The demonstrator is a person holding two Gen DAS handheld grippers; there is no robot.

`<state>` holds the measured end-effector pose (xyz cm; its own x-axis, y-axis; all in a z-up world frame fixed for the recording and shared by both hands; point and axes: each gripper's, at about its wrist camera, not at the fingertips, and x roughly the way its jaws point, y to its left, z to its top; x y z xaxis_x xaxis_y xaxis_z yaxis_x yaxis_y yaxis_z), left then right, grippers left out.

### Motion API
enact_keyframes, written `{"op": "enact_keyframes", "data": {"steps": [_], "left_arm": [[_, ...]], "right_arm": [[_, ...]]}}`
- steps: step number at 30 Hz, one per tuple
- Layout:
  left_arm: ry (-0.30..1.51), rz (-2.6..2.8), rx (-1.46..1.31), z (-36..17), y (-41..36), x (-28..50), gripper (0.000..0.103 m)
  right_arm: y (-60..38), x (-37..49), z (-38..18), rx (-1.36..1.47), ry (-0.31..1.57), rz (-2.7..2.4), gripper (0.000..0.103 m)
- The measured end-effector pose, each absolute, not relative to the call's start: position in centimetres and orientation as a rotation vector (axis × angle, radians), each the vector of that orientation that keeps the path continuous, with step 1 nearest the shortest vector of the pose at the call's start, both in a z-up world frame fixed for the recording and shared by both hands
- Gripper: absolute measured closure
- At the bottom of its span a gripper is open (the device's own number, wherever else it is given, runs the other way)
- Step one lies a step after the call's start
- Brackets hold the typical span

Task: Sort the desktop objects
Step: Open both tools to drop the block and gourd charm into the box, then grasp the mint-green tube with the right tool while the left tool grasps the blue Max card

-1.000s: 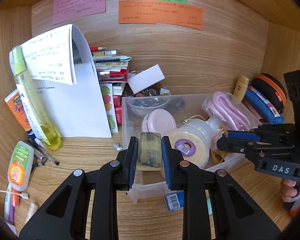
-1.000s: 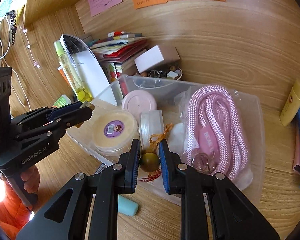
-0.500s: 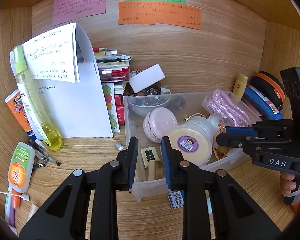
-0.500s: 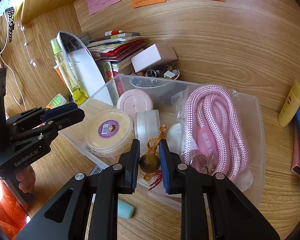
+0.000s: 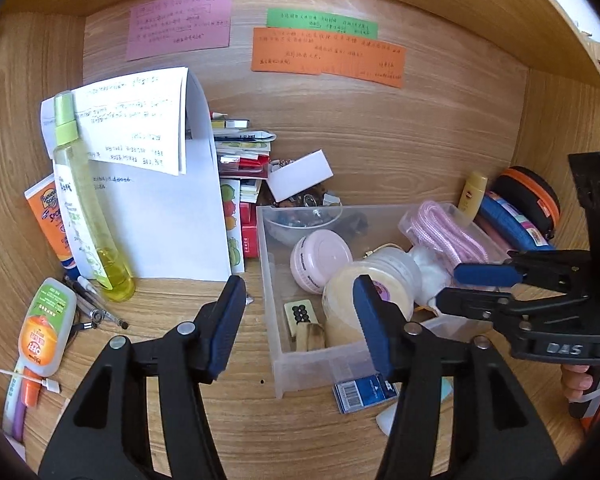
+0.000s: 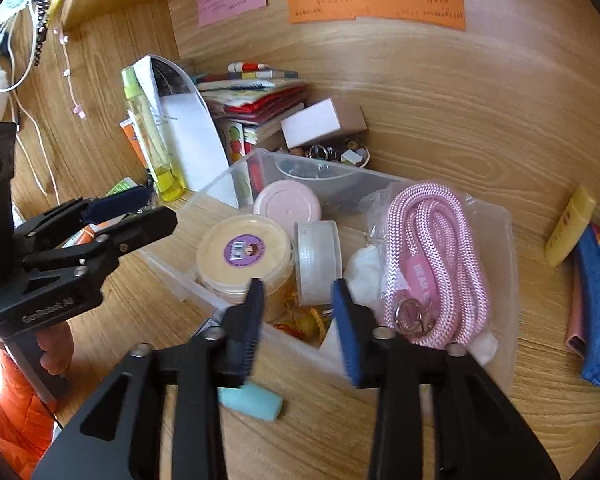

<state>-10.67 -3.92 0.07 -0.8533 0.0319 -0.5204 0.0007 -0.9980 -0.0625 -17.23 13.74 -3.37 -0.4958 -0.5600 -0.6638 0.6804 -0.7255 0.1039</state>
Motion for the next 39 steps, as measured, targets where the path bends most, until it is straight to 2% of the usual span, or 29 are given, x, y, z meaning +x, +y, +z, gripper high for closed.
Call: {"op": "enact_keyframes", "data": {"steps": [6, 8, 9, 12, 14, 17, 25, 31, 39], "left_arm": [[-0.071, 2.992, -0.881, -0.2, -3.9, -9.3, 0.046], [-0.057, 2.983, -0.883, -0.4, -3.9, -8.6, 0.035], [-0.051, 2.983, -0.879, -0.4, -4.0, -8.2, 0.033], [-0.024, 2.993, -0.867, -0.6, -4.3, -7.3, 0.028], [-0.008, 3.002, -0.874, -0.9, -4.5, -6.8, 0.024], [-0.015, 2.99, -0.886, -1.4, -5.0, -6.3, 0.017], [-0.141, 2.959, -0.939, -3.2, -7.3, -5.7, 0.008], [-0.238, 2.93, -1.055, -4.6, -8.3, -6.5, 0.007], [-0.128, 2.944, -1.088, -5.3, -6.2, -6.5, 0.007]], "right_arm": [[14.6, -14.1, -2.8, 0.88, 0.128, -2.221, 0.05], [14.5, -13.1, -3.2, 0.893, 0.139, -2.252, 0.04], [14.4, -12.7, -3.4, 0.899, 0.148, -2.264, 0.037], [14.0, -11.7, -4.1, 0.924, 0.184, -2.31, 0.021], [13.6, -11.3, -4.6, 0.937, 0.208, -2.336, 0.018], [12.6, -11.0, -5.8, 0.981, 0.235, -2.327, 0.018], [10.8, -11.3, -8.4, 1.087, 0.254, -2.312, 0.018], [10.6, -12.3, -9.7, 1.164, 0.227, -2.333, 0.018], [9.5, -12.0, -10.1, 1.168, 0.303, -2.303, 0.021]]}}
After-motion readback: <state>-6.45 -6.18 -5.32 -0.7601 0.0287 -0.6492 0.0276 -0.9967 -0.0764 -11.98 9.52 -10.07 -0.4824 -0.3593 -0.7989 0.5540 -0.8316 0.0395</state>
